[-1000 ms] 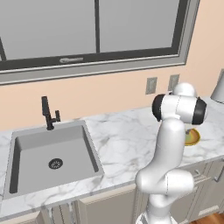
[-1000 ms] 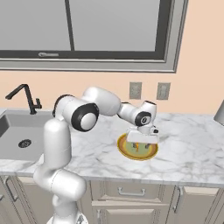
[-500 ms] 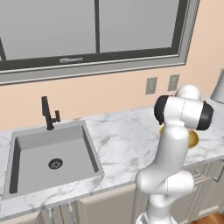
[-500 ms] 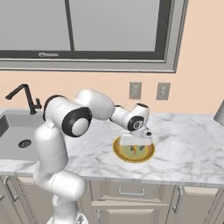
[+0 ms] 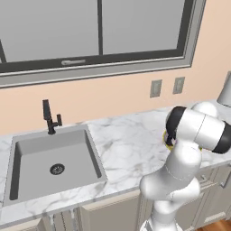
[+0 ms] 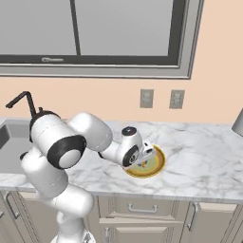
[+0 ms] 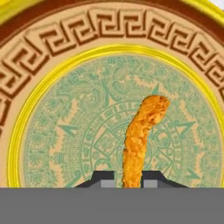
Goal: Pick up the knife from the drawer and place it on the cutting board. Then place the meat from the plate to the cutting board.
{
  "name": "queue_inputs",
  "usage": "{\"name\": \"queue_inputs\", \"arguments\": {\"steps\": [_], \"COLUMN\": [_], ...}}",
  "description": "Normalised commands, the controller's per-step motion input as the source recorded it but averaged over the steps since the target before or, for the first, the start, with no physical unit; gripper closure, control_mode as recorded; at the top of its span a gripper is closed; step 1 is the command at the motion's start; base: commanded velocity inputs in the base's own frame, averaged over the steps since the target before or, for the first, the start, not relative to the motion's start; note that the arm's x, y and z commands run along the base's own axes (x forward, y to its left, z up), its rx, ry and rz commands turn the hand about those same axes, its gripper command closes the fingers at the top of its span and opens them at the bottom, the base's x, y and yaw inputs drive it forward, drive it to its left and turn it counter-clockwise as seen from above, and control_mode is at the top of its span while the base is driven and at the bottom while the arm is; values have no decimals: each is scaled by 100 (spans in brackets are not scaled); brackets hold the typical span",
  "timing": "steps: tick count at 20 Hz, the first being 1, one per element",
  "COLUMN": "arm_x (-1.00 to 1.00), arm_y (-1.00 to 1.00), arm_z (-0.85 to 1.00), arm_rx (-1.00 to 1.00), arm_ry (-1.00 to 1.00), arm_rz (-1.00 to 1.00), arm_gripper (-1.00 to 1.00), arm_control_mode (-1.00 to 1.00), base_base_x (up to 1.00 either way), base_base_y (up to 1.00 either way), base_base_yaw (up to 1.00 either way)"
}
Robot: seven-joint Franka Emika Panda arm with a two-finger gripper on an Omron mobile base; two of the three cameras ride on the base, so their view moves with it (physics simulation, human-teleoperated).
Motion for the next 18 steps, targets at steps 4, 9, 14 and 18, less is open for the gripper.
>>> {"name": "queue_inputs", "arguments": {"steps": [4,9,14,18], "arm_x": [-1,0,0,0], "arm_y": [77,34,14,4], "arm_z": [-100,26,98,100], "arm_rx": [-10,3,0,-3], "arm_ry": [36,41,53,68], "arm_rz": [9,1,-2,-1], "arm_gripper": [100,100,100,100], "arm_control_mode": [-100,-100,-100,-100], "base_base_x": [0,0,0,0], "base_base_y": [0,0,0,0], "base_base_yaw": [0,0,0,0]}}
